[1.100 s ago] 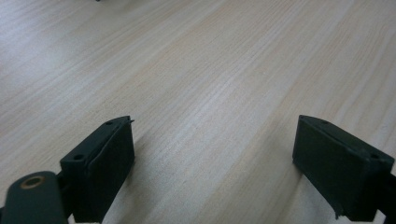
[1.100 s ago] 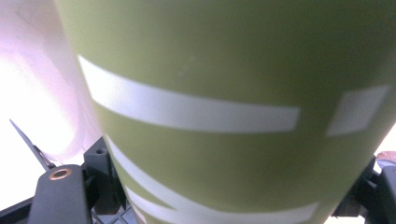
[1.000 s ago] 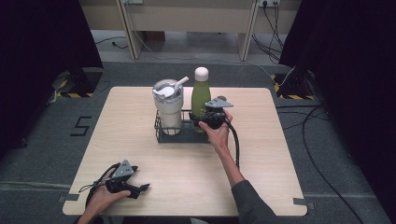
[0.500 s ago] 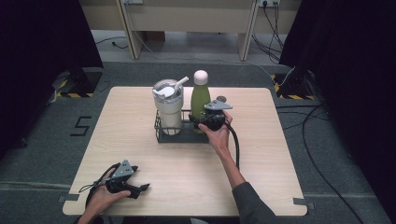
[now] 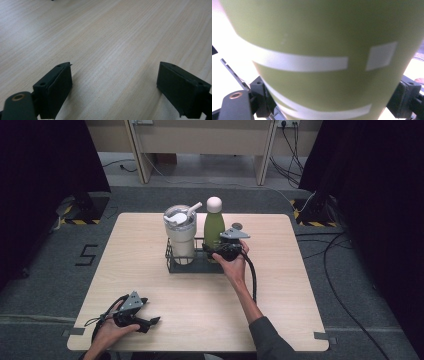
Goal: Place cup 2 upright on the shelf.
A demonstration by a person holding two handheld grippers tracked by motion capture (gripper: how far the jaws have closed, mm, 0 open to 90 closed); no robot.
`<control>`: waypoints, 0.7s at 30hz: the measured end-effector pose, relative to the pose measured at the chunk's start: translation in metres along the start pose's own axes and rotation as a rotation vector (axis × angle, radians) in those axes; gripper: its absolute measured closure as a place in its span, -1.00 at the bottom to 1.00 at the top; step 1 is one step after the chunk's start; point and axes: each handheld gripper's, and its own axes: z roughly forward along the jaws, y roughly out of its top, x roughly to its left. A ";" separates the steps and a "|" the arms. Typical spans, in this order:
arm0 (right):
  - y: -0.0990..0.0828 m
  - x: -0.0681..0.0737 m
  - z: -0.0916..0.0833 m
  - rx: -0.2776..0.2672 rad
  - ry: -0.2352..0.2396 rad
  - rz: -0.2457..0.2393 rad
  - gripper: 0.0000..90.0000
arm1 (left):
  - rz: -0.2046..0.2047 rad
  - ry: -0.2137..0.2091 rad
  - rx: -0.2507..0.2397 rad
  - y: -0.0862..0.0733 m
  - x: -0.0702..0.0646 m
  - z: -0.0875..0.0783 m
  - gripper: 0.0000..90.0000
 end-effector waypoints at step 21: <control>0.006 0.004 -0.016 -0.014 0.010 -0.022 -0.66 | 0.002 0.000 0.000 0.000 0.000 0.000 -0.73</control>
